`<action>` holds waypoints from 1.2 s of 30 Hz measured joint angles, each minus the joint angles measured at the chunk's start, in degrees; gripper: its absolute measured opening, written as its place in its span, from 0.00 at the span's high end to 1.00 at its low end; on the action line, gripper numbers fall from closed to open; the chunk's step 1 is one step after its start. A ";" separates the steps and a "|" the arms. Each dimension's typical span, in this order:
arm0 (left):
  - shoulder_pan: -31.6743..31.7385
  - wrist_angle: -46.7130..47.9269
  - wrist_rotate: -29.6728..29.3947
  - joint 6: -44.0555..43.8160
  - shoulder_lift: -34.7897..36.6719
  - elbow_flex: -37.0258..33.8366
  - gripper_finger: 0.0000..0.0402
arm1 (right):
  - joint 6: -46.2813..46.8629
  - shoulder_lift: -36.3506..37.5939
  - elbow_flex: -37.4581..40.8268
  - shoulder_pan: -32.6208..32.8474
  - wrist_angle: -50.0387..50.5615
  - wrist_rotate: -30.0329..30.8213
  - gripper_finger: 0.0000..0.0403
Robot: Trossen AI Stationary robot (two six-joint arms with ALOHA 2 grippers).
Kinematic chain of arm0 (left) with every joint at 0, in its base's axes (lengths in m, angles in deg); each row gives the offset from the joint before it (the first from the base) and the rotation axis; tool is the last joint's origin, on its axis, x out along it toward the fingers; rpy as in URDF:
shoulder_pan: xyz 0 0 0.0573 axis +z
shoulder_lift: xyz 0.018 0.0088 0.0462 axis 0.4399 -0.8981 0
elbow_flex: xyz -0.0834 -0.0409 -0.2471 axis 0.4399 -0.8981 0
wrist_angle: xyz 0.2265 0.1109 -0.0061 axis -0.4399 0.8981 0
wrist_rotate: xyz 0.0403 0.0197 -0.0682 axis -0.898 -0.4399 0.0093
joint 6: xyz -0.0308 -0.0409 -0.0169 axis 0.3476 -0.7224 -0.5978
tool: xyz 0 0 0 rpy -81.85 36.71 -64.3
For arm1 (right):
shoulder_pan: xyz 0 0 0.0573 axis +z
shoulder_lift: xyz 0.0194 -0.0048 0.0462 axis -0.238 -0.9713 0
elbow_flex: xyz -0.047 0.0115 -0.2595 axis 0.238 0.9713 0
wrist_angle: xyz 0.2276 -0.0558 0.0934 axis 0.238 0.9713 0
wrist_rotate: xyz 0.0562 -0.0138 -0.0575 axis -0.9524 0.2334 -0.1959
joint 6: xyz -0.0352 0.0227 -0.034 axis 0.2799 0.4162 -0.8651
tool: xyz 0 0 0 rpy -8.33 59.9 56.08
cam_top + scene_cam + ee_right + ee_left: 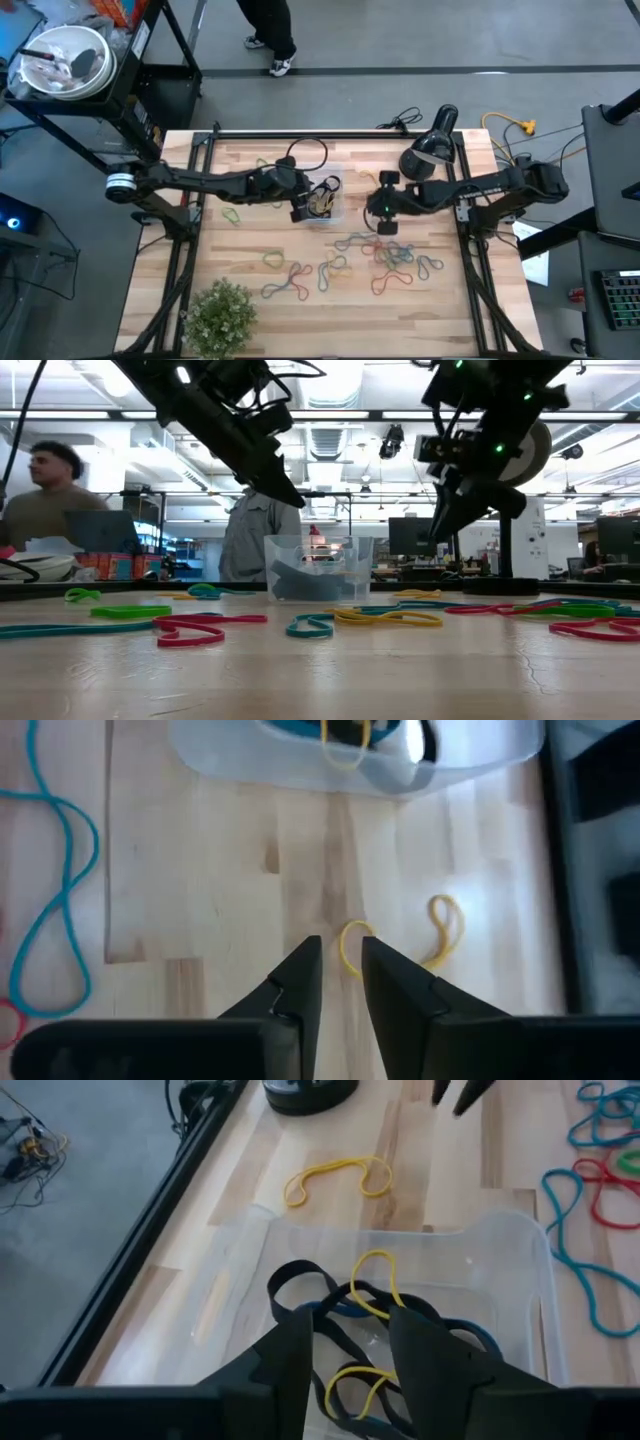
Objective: Pick and place rubber bands into bin
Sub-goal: Put the yellow rubber band into the transparent bin
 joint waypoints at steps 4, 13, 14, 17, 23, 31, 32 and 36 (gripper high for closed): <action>-0.31 1.49 -0.06 -0.04 0.99 -0.02 0.70 | -5.66 -1.69 0.23 -5.84 -0.69 -8.47 0.82; -2.27 8.08 0.02 -1.35 2.63 -0.15 0.70 | -17.87 -8.02 0.46 -13.32 -2.49 -12.28 0.78; -2.36 9.19 0.00 -1.91 2.68 -0.15 0.70 | -18.27 -8.66 0.45 -13.71 -3.12 -12.57 0.77; -2.82 10.65 0.05 -3.71 2.72 -0.15 0.70 | -19.28 -10.39 0.44 -14.37 -3.93 -12.90 0.74; -4.27 12.06 0.14 -4.70 2.73 -0.15 0.70 | -20.94 -12.89 0.27 -15.15 -4.24 -12.57 0.67; -6.74 12.03 0.24 -6.01 2.73 0.00 0.70 | -18.91 -13.36 -0.17 -17.70 -4.79 -12.38 0.63; -7.13 12.06 0.27 -6.11 2.73 0.00 0.70 | -18.97 -13.34 -0.17 -17.99 -4.87 -12.19 0.63; -8.92 12.09 0.24 -7.41 2.73 0.08 0.70 | -19.04 -13.97 -0.20 -19.58 -5.15 -15.14 0.63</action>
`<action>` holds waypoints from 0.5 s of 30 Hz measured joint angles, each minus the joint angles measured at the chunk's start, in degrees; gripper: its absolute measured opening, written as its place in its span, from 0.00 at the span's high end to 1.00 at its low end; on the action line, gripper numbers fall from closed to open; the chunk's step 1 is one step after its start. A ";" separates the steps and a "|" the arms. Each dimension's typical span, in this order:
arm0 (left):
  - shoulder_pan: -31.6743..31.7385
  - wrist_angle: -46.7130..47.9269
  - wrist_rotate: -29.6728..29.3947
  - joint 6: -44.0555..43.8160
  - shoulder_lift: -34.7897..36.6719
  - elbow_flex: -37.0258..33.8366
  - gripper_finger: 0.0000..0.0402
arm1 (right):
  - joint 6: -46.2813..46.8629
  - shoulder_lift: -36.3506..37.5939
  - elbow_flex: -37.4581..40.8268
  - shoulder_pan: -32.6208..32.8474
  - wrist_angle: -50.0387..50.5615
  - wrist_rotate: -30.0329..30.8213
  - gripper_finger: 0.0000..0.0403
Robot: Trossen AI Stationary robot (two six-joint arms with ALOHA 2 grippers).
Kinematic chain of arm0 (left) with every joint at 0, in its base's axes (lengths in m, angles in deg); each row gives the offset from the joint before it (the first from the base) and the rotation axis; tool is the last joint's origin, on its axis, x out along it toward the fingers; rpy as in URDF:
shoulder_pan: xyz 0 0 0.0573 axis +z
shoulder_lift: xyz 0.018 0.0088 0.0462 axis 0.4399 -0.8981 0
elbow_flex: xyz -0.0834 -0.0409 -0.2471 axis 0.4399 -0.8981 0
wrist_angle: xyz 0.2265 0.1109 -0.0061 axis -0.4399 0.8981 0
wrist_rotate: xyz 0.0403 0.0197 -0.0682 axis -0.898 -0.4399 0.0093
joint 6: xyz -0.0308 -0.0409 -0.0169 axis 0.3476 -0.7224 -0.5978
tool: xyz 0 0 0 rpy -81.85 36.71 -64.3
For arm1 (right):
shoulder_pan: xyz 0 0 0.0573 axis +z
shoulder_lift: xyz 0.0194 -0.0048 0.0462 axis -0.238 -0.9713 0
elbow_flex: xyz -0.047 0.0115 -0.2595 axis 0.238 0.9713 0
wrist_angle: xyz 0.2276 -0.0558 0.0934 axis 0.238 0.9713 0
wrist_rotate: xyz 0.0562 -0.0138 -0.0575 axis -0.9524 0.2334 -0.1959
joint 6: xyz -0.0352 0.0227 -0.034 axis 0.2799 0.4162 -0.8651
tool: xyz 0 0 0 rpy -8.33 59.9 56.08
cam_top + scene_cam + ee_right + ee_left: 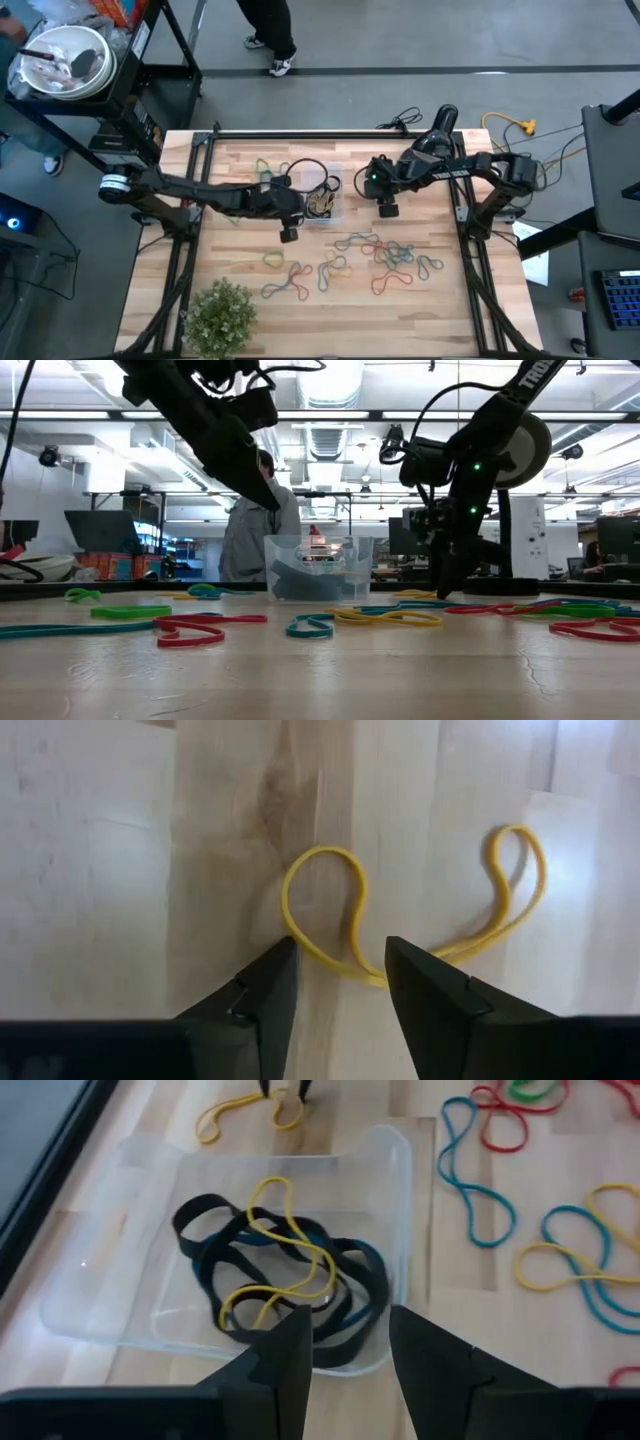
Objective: Pick and place rubber bands into bin
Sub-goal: Put the yellow rubber band into the transparent bin
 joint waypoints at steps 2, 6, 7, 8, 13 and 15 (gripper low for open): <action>-1.13 -0.03 0.12 0.00 0.00 0.22 0.70 | 0.25 -0.30 -0.04 -0.76 -0.02 -1.99 0.63; -3.17 0.02 0.20 0.00 0.24 0.23 0.70 | 0.45 -1.00 -0.12 -1.42 0.04 -3.10 0.66; -3.62 0.01 0.22 0.00 0.54 0.17 0.70 | 0.44 -1.08 -0.12 -1.46 0.05 -3.30 0.67; -4.01 -0.03 0.21 -0.03 0.83 0.14 0.70 | 0.44 -1.11 -0.12 -1.51 0.09 -3.45 0.68; -5.59 0.07 0.19 -0.46 2.51 -0.10 0.70 | 0.29 -1.18 -0.06 -1.59 0.38 -3.89 0.81; -5.99 0.04 0.17 -1.51 3.42 -0.10 0.70 | 0.28 -1.21 -0.01 -1.51 0.50 -3.95 0.87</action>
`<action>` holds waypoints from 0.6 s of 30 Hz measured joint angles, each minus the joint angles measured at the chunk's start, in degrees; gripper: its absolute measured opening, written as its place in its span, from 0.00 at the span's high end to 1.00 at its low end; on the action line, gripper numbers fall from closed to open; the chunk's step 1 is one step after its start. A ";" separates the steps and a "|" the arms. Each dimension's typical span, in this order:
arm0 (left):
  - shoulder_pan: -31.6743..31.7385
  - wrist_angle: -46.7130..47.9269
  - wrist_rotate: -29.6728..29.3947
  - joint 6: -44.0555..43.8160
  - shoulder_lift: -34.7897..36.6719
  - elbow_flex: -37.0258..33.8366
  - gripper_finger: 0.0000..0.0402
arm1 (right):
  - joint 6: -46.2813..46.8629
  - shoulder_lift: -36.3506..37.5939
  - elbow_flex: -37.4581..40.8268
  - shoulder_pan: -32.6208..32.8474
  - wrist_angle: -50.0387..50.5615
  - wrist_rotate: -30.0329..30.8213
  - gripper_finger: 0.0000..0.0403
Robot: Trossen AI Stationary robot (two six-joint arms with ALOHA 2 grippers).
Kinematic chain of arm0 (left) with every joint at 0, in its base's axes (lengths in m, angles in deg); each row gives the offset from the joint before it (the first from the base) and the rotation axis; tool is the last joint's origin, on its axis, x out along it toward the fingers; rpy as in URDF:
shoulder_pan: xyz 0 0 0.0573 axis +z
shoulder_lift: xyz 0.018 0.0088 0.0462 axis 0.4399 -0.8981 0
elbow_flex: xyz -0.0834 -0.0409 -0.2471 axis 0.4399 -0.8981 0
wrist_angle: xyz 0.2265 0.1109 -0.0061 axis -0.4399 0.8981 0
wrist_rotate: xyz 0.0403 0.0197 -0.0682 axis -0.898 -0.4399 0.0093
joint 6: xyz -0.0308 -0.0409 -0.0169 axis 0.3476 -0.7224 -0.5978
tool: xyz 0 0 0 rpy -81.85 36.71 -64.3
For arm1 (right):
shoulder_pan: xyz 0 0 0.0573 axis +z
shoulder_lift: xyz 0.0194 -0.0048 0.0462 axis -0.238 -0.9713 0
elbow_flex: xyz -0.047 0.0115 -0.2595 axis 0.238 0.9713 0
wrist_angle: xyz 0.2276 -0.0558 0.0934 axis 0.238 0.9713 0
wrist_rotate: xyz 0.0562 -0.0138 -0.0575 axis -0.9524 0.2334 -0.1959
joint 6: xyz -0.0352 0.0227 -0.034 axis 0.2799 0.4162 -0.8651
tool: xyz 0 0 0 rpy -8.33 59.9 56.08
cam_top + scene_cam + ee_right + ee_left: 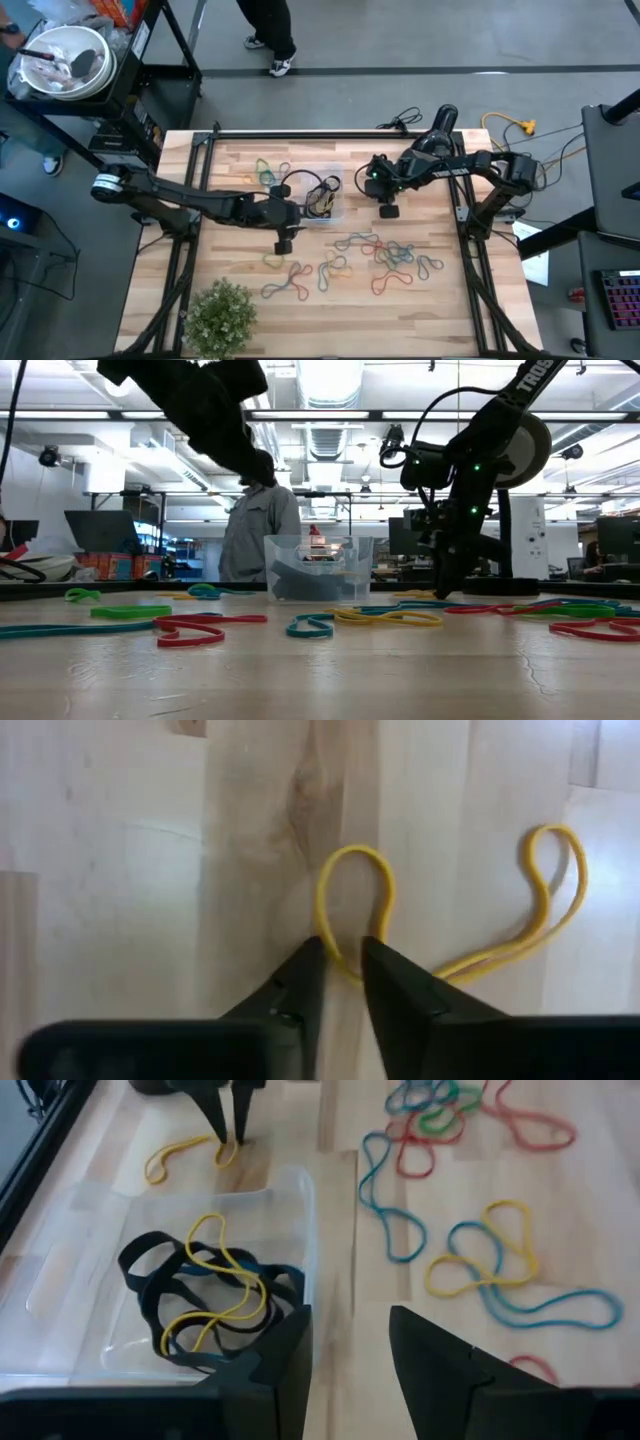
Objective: Pick and place rubber bands into bin
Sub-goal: Put the yellow rubber band into the transparent bin
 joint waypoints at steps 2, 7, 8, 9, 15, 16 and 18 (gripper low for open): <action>-0.49 0.57 -0.01 -0.87 0.75 0.00 0.70 | 0.14 -0.02 0.01 0.01 0.11 -0.15 0.94; -1.84 4.87 -0.21 -4.40 2.64 -0.01 0.70 | 1.49 0.42 0.03 0.10 -0.08 -0.13 0.98; -2.11 6.07 -0.23 -5.32 2.97 -0.04 0.70 | 1.78 0.76 0.06 0.13 -0.07 0.02 0.98; -2.39 7.17 -0.25 -6.20 3.17 -0.04 0.70 | 2.13 1.23 0.15 0.16 -0.07 0.24 0.98; -4.27 13.63 -1.40 -10.65 4.04 -0.10 0.70 | 3.58 6.36 0.20 1.12 -0.09 1.13 0.98; -4.55 14.70 -1.91 -11.20 4.06 -0.18 0.70 | 3.77 7.13 0.20 1.43 -0.03 1.05 0.98; -4.89 15.57 -2.40 -12.02 4.06 -0.39 0.70 | 4.53 9.15 0.22 2.03 0.15 0.86 0.98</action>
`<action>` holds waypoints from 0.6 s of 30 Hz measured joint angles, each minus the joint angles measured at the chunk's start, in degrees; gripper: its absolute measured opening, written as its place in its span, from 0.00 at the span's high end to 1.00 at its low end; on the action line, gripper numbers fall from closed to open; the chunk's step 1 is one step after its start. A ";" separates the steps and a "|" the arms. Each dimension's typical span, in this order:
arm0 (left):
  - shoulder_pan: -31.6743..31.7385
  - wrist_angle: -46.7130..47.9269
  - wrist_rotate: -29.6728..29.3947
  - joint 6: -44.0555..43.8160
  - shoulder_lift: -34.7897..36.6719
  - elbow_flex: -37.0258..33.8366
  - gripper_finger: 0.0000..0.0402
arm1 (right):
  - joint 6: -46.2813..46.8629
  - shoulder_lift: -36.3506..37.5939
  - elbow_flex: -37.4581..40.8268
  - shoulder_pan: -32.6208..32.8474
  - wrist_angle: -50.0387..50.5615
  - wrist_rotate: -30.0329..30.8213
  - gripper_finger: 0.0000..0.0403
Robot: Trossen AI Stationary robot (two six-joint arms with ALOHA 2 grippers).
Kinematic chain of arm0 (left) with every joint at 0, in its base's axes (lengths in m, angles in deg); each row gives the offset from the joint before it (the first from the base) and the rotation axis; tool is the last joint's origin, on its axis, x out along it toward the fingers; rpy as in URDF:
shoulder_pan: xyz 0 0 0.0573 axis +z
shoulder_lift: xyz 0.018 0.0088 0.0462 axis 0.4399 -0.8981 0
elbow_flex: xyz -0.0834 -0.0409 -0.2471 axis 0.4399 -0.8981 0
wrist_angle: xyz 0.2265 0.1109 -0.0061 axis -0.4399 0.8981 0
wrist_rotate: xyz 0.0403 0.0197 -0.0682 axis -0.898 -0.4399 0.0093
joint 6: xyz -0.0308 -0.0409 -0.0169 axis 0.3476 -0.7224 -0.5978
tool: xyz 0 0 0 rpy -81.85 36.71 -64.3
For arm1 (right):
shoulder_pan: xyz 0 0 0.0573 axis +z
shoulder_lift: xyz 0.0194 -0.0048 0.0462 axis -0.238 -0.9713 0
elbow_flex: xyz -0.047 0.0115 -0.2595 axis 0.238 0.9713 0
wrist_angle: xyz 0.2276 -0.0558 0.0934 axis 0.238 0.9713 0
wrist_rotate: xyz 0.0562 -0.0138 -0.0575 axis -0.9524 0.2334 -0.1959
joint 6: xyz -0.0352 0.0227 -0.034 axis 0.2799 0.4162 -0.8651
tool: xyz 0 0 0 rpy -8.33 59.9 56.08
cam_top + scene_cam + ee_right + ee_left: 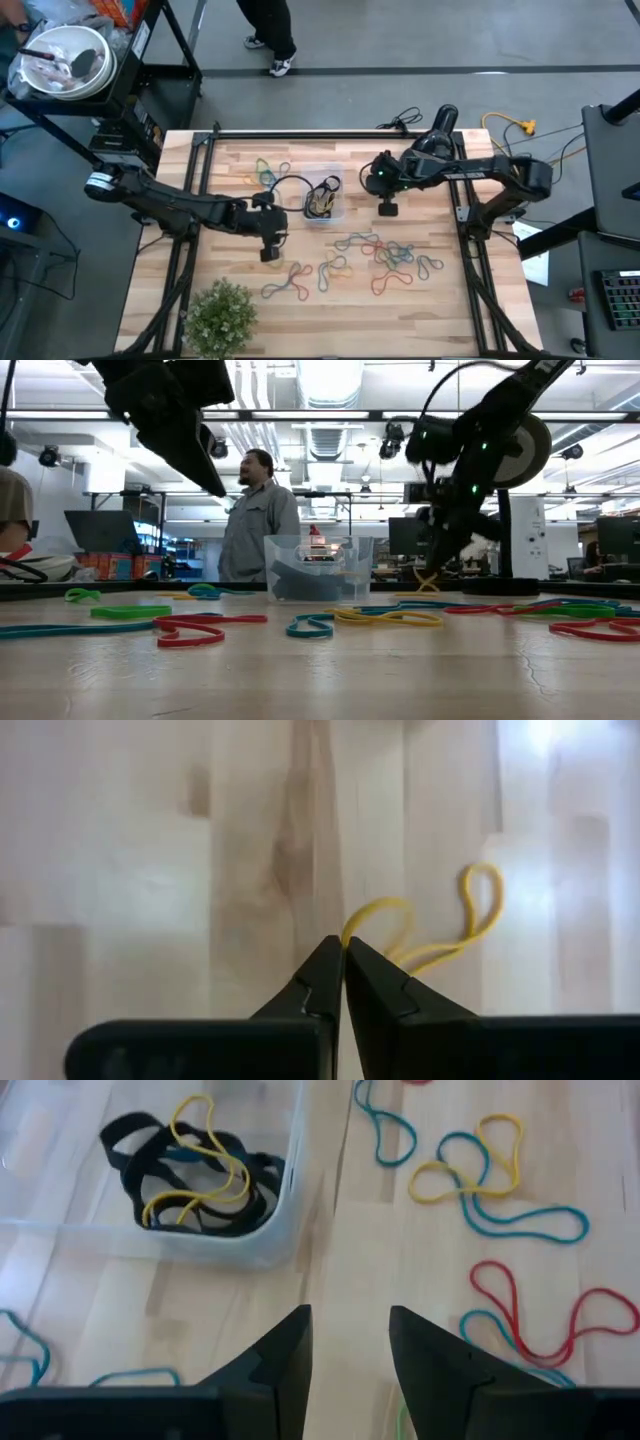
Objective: Pick and place rubber bands into bin
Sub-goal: Put the yellow rubber band into the transparent bin
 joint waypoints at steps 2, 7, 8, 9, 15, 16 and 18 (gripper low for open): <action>-0.25 0.54 -0.77 -0.12 0.02 -0.74 0.70 | 0.51 2.44 -0.02 0.63 -0.17 0.01 0.98; -0.27 0.64 -1.97 -0.90 0.02 -2.10 0.70 | 1.74 8.31 -0.02 2.68 -0.36 -0.28 0.98; -0.27 0.64 -2.36 -1.15 0.02 -2.48 0.70 | 1.83 9.59 -0.02 3.08 -0.66 -0.37 0.98; -0.27 0.66 -2.72 -1.39 0.02 -2.86 0.70 | 1.85 10.77 -0.04 3.50 -0.81 -0.34 0.98; -0.27 0.44 -5.58 -2.75 0.02 -5.44 0.70 | 1.81 17.11 -0.07 6.08 -4.19 -0.37 0.98; -0.27 0.66 -6.19 -3.21 0.02 -5.96 0.70 | 1.65 17.78 -0.10 6.63 -5.35 -0.37 0.98; -0.27 0.88 -7.14 -4.40 0.02 -7.30 0.70 | 1.08 18.60 -0.11 7.81 -6.93 -0.33 0.98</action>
